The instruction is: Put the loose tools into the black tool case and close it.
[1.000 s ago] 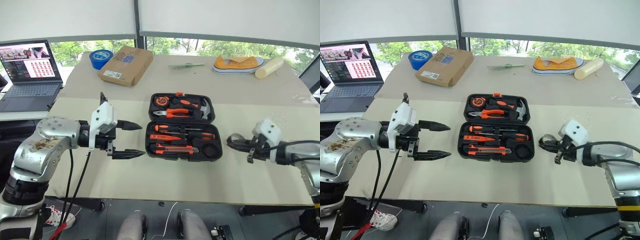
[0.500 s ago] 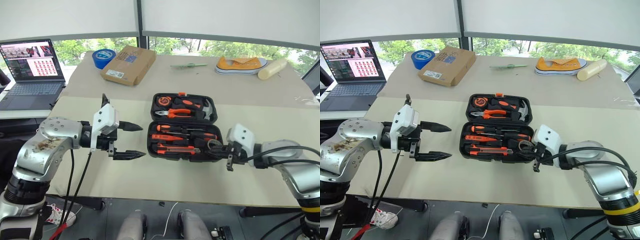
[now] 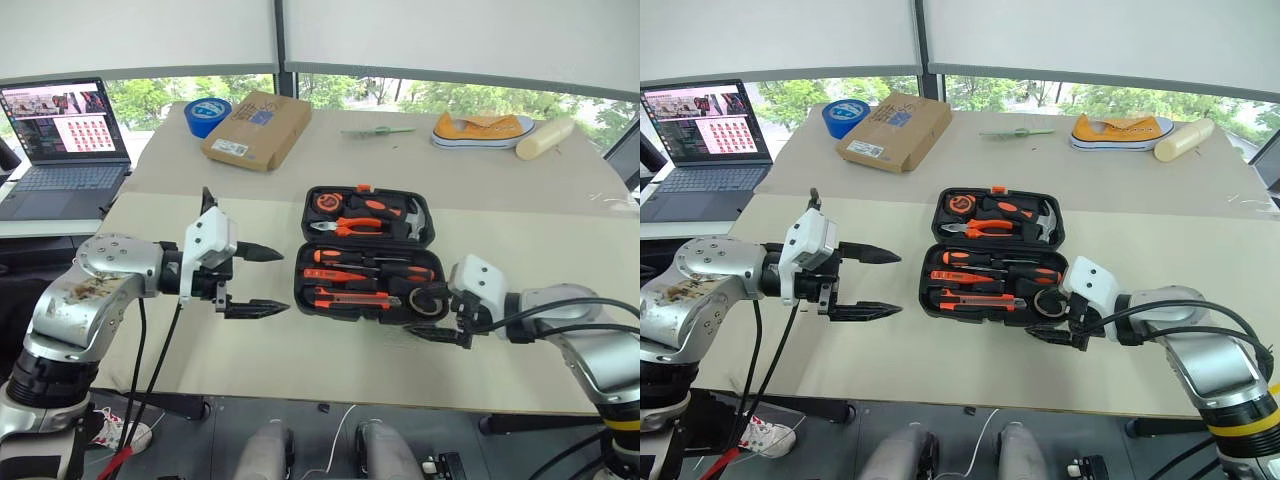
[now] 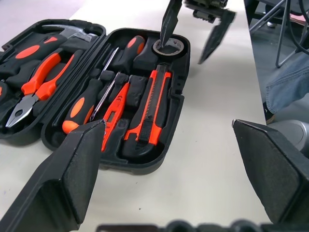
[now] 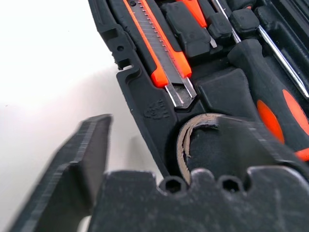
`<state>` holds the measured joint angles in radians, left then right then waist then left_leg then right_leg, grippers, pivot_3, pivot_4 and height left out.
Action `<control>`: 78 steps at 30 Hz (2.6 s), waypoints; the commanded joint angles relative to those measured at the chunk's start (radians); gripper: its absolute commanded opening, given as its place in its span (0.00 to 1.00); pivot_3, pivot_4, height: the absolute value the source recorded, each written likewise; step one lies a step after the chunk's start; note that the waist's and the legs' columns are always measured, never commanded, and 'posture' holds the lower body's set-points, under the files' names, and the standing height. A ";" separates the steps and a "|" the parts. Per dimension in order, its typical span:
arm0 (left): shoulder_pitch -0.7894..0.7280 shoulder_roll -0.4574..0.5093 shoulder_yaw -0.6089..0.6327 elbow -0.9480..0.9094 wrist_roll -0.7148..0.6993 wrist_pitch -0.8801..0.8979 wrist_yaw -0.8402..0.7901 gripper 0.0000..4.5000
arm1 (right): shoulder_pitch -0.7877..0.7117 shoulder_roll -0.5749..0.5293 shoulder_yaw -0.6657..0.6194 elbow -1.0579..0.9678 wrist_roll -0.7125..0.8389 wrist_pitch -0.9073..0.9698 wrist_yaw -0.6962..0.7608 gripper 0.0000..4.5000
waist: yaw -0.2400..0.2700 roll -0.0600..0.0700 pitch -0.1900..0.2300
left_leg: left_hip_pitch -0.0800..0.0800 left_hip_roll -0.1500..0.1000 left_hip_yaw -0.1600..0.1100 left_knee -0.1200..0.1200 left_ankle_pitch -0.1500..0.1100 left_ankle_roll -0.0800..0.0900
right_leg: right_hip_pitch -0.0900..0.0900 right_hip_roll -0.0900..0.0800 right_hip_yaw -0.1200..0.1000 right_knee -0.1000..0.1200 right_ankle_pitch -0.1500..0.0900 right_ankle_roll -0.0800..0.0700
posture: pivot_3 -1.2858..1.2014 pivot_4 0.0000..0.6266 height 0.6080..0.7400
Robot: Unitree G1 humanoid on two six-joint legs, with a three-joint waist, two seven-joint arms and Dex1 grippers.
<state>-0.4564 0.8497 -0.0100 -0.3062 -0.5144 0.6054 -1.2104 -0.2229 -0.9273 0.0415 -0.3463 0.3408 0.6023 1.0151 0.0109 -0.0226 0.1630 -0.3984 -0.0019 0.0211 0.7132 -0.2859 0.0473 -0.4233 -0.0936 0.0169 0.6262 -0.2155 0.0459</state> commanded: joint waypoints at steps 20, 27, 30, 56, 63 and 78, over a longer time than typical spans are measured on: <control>-0.231 -0.287 -0.226 0.605 0.400 -0.306 0.199 0.01 | -0.360 0.109 0.004 0.678 -0.159 -0.268 -0.011 0.00 | -0.004 0.000 0.000 | -0.002 -0.001 0.003 0.000 0.001 -0.001 | -0.002 0.000 0.000 0.002 0.000 0.000 | 0.52 0.24 0.96; -0.228 -0.345 -0.240 0.574 0.396 -0.258 0.176 0.01 | -0.368 0.141 0.038 0.694 -0.198 -0.307 0.024 0.00 | -0.008 0.000 0.000 | -0.002 -0.001 0.002 0.000 0.001 -0.001 | -0.002 0.000 0.000 0.002 0.000 0.000 | 0.52 0.24 0.96; -0.201 -0.348 -0.244 0.532 0.378 -0.253 0.147 0.01 | -0.352 0.134 0.030 0.676 -0.195 -0.304 0.045 0.00 | -0.008 0.000 0.000 | -0.002 -0.001 0.002 0.000 0.001 -0.001 | -0.002 -0.001 0.000 0.002 0.000 0.000 | 0.52 0.24 0.96; 0.075 -0.237 -0.218 0.249 0.338 -0.198 0.047 0.01 | 0.096 0.059 -0.149 0.205 -0.114 -0.176 0.034 0.00 | -0.001 0.000 0.000 | -0.001 0.000 0.002 -0.001 -0.001 0.001 | -0.001 -0.001 0.000 0.001 0.000 0.000 | 0.52 0.24 0.96; 0.105 -0.137 -0.144 0.292 0.354 -0.186 0.076 0.01 | 0.155 -0.029 -0.237 0.236 -0.113 -0.177 0.023 0.00 | 0.000 0.000 0.000 | 0.000 0.000 0.002 -0.001 0.000 0.001 | 0.000 -0.001 0.000 0.001 0.000 0.000 | 0.52 0.24 0.96; -0.264 -0.374 0.105 0.485 0.054 0.491 0.384 0.80 | -0.288 0.145 -0.242 0.400 0.087 0.315 -0.165 0.80 | -0.011 0.000 0.000 | 0.000 -0.001 0.000 0.000 0.000 -0.001 | -0.001 -0.001 0.000 0.004 0.000 0.000 | 0.52 0.24 0.96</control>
<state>-0.6821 0.5022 0.0614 0.1568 -0.4349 1.0553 -0.8787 -0.4509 -0.8042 -0.1887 0.0348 0.4019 0.8588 0.8984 -0.0003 -0.0225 0.1630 -0.3993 -0.0028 0.0215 0.7130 -0.2850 0.0460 -0.4248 -0.0949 0.0166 0.6302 -0.2153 0.0456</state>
